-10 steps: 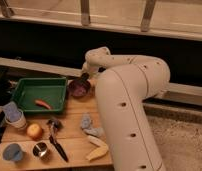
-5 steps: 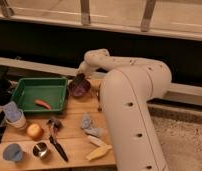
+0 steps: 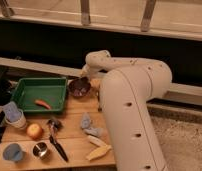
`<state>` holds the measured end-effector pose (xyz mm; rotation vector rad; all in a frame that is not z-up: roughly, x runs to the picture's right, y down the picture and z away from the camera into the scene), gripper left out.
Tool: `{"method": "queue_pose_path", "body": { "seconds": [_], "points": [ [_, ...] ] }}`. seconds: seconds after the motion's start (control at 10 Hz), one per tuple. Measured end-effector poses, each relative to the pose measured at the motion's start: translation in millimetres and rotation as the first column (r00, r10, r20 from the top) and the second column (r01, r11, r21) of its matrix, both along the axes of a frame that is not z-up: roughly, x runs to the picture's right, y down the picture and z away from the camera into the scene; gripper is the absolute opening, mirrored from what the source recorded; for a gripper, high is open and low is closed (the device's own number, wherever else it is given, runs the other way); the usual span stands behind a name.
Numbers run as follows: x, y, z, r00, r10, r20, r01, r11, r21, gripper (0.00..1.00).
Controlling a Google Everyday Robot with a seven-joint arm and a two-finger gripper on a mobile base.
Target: Wipe purple bowl with eraser
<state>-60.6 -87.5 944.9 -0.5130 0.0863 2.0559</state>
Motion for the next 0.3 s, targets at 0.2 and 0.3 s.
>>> {"method": "queue_pose_path", "body": {
  "seconds": [0.2, 0.3],
  "points": [
    [2.4, -13.4, -2.6, 1.000, 0.009, 0.002, -0.010, 0.9997, 0.023, 0.00],
    [-5.1, -14.9, -3.1, 1.000, 0.011, 0.023, -0.012, 0.9995, 0.027, 0.00]
  ]
}}
